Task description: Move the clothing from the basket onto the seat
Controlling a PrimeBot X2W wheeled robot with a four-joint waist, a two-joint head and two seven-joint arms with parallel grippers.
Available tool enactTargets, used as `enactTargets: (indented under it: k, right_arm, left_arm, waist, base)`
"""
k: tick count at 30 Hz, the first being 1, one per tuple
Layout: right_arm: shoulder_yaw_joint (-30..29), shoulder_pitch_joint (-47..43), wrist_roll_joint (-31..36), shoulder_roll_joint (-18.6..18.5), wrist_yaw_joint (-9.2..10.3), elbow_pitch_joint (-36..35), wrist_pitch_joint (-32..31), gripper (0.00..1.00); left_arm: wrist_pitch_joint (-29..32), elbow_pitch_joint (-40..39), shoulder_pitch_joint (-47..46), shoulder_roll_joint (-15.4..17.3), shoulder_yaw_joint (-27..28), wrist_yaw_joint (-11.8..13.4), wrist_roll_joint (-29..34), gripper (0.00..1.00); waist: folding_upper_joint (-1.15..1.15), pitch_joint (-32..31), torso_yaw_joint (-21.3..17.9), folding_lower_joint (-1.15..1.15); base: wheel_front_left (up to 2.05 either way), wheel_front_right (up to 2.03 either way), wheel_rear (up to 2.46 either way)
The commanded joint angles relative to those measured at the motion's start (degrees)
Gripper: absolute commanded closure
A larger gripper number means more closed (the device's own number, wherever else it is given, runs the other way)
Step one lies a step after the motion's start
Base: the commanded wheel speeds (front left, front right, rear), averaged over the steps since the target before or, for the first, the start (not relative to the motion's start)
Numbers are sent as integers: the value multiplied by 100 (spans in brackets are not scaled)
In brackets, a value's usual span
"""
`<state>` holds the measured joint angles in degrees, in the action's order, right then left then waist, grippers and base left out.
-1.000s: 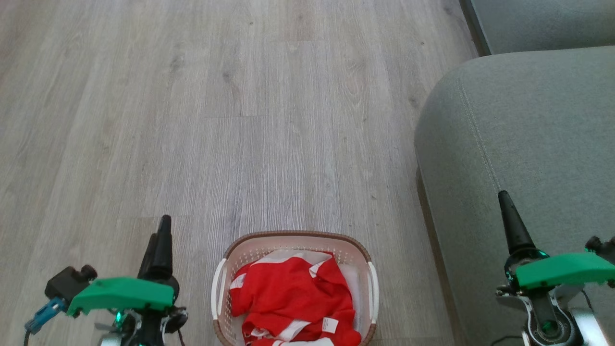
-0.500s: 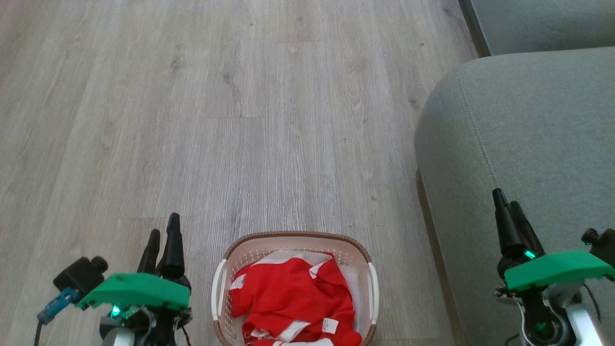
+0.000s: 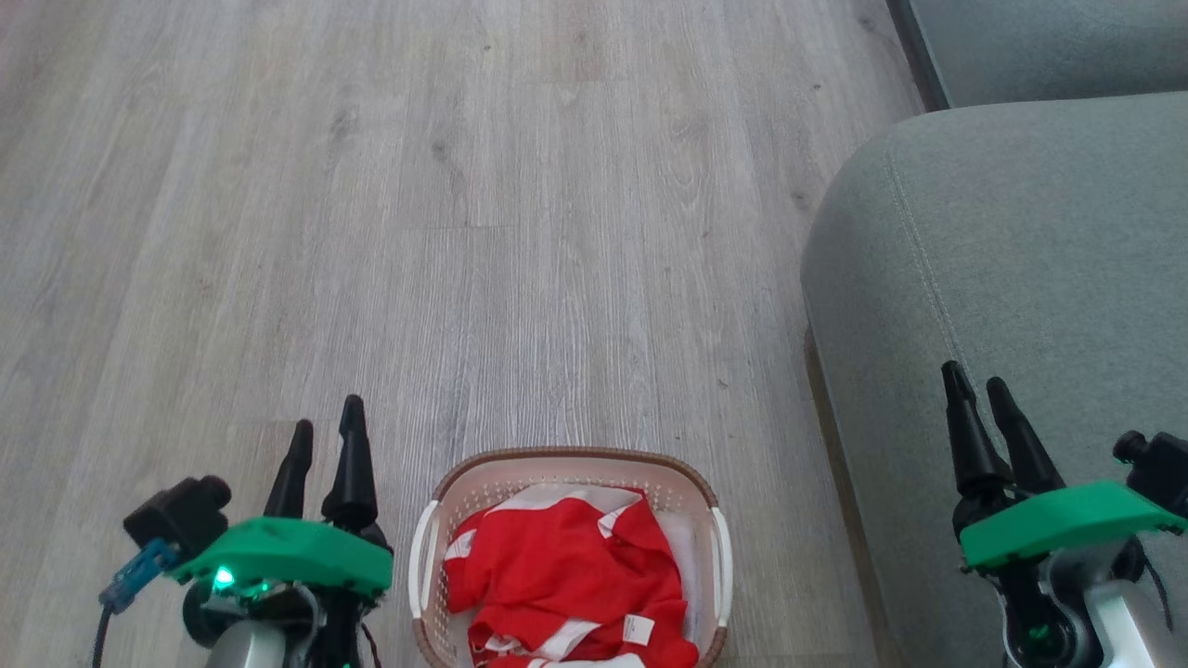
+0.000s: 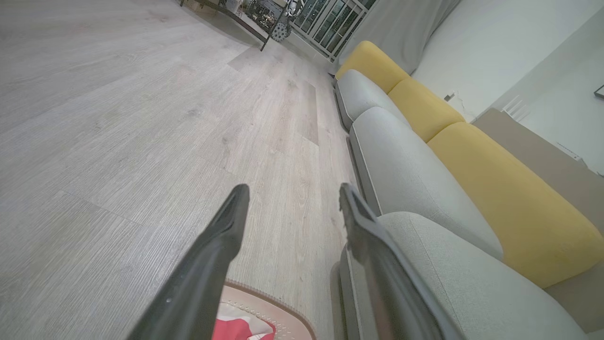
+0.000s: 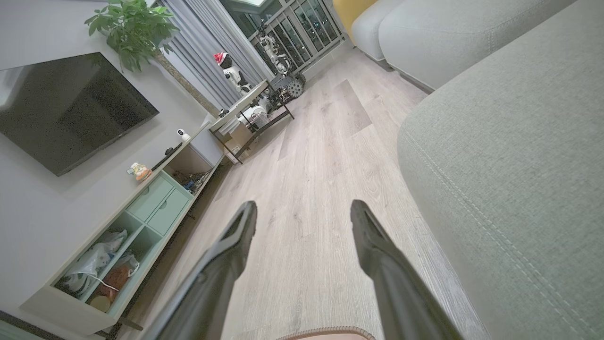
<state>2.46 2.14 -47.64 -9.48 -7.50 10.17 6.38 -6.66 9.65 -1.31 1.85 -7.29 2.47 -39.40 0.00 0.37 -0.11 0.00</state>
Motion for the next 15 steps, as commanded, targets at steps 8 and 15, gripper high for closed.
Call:
enactTargets:
  k: [8,15]
  right_arm:
    - [169,300,540,-212,1,-287,203,0]
    - [251,303,918,-281,1,-315,322,0]
  left_arm:
    - [-184,-318,-330,80,-18,89,623,0]
    - [-302,-403,-338,84,-111,178,1089,0]
  waist:
    - [0,3,-17,0]
    - [0,16,-32,0]
  base:
    - [0,0,0]
    - [0,0,0]
